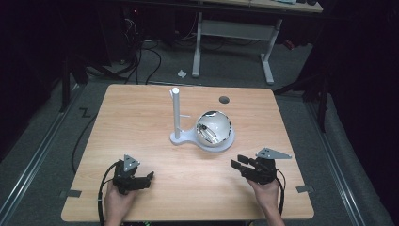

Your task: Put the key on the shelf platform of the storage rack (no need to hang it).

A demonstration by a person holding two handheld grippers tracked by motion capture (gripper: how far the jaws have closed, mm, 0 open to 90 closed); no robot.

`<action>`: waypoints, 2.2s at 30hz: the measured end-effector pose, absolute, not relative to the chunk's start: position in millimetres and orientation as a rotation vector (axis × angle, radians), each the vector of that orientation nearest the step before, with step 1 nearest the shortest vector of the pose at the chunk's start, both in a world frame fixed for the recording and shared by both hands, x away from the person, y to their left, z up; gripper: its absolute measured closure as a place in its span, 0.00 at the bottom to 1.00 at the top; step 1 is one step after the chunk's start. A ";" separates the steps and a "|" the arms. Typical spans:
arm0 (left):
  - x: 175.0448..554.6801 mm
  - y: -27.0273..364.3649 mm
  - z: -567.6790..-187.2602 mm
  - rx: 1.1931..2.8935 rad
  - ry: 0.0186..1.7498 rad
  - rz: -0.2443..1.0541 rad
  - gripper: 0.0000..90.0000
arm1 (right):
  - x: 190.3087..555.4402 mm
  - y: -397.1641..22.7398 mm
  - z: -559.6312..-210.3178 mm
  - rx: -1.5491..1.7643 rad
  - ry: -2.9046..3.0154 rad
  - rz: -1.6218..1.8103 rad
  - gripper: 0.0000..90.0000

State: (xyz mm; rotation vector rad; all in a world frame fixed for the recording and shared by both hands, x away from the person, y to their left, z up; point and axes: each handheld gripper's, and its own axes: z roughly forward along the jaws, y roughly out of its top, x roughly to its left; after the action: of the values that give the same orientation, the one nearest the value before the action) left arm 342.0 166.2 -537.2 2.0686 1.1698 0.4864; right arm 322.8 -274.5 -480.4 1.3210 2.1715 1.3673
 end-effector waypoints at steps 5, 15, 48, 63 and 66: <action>342.1 166.2 -537.2 2.069 1.169 0.487 0.17 | 322.8 -268.4 -488.2 1.322 2.187 1.376 0.64; 342.0 166.2 -537.2 2.069 1.169 0.486 0.17 | 323.4 -256.8 -499.8 1.317 2.221 1.359 0.62; 342.5 165.6 -537.2 2.070 1.163 0.483 0.17 | 331.2 -227.8 -523.4 1.216 2.332 1.108 0.54; 342.5 165.3 -537.2 2.065 1.172 0.487 0.17 | 326.3 -224.5 -531.5 1.128 2.328 0.989 0.44; 342.6 165.5 -537.2 2.063 1.174 0.486 0.17 | 327.4 -224.4 -531.6 1.140 2.325 0.989 0.43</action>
State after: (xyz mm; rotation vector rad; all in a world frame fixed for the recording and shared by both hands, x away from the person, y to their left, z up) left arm 342.6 165.5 -537.2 2.0633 1.1739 0.4865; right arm 327.4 -224.4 -531.6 1.1398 2.3248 0.9891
